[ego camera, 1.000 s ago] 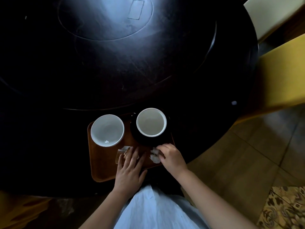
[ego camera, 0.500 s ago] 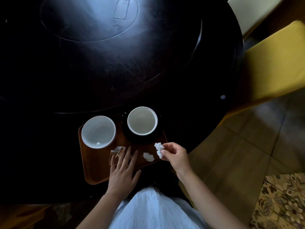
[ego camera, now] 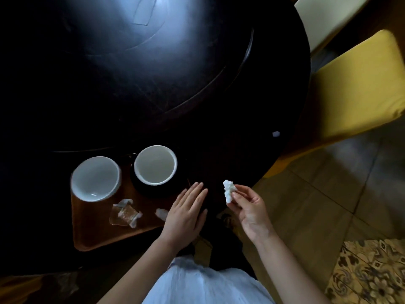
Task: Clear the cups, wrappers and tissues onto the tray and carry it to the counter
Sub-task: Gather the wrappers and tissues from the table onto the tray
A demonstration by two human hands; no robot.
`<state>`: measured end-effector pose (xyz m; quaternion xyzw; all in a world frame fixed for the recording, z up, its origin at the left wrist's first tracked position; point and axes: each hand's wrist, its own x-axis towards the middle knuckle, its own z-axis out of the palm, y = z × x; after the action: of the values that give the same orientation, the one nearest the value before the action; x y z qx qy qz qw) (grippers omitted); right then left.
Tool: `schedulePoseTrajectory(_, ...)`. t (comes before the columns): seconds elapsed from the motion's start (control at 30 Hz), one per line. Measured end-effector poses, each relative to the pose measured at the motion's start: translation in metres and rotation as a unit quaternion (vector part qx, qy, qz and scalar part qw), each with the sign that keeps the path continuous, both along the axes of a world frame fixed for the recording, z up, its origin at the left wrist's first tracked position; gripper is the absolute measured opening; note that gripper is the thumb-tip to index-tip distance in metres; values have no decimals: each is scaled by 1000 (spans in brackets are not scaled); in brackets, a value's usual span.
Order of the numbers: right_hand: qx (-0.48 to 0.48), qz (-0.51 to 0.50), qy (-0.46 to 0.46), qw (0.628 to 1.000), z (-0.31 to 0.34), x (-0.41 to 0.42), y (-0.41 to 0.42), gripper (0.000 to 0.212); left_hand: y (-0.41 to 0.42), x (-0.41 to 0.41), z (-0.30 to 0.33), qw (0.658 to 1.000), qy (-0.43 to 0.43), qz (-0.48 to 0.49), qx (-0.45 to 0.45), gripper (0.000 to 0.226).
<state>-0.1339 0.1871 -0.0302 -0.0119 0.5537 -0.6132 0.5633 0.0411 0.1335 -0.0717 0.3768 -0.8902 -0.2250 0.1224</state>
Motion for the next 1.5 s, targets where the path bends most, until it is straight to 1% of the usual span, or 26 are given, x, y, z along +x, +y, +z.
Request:
schedulePoseTrajectory(0.03,3,4,8,1000,1,-16,1,57,-2,-18,-3,1000,-14,9,2,46)
schedulePoseTrajectory(0.13,24,23,44,998,6,-65,2,19,-6,-68,-13,996,-64,59,14,51)
schedulePoseTrajectory(0.17,30,33,66,997,6,-83,1,17,-9,-83,-16,993,-84,77,11,53)
schedulePoseTrajectory(0.23,38,46,123,991,5,-119,-5,21,-16,-108,-25,985,-127,117,4,57)
schedulePoseTrajectory(0.3,51,47,195,978,3,-156,-16,23,-24,-123,-35,973,-159,164,19,59)
schedulePoseTrajectory(0.37,62,51,273,959,-1,-193,-33,25,-27,-129,-43,963,-179,201,28,61)
schedulePoseTrajectory(0.43,64,77,354,930,-9,-226,-53,24,-26,-130,-48,958,-189,214,15,61)
schedulePoseTrajectory(0.5,67,112,441,888,-20,-252,-75,17,-25,-131,-50,958,-189,216,13,60)
schedulePoseTrajectory(0.57,68,156,534,828,-30,-269,-95,13,-25,-132,-51,957,-184,223,15,60)
schedulePoseTrajectory(0.67,21,214,636,741,-42,-281,-123,15,-25,-133,-50,956,-183,229,12,60)
schedulePoseTrajectory(0.77,-12,251,692,677,-54,-286,-139,19,-25,-132,-50,956,-184,230,9,60)
schedulePoseTrajectory(0.87,8,247,763,597,-60,-287,-143,19,-26,-134,-50,956,-182,230,9,60)
schedulePoseTrajectory(0.9,4,248,778,577,-60,-287,-142,18,-26,-134,-50,956,-180,231,10,60)
schedulePoseTrajectory(0.97,-18,270,789,552,-61,-287,-139,19,-26,-134,-49,956,-178,233,11,60)
schedulePoseTrajectory(1.0,-27,282,788,546,-63,-288,-137,21,-26,-134,-49,956,-178,232,10,60)
schedulePoseTrajectory(1.07,-32,293,783,547,-64,-290,-136,24,-26,-134,-48,957,-176,231,10,59)
schedulePoseTrajectory(1.33,-25,285,757,587,-65,-283,-145,17,-26,-134,-48,957,-178,229,8,59)
schedulePoseTrajectory(1.5,-74,297,753,582,-68,-266,-129,18,-26,-134,-47,957,-179,230,9,59)
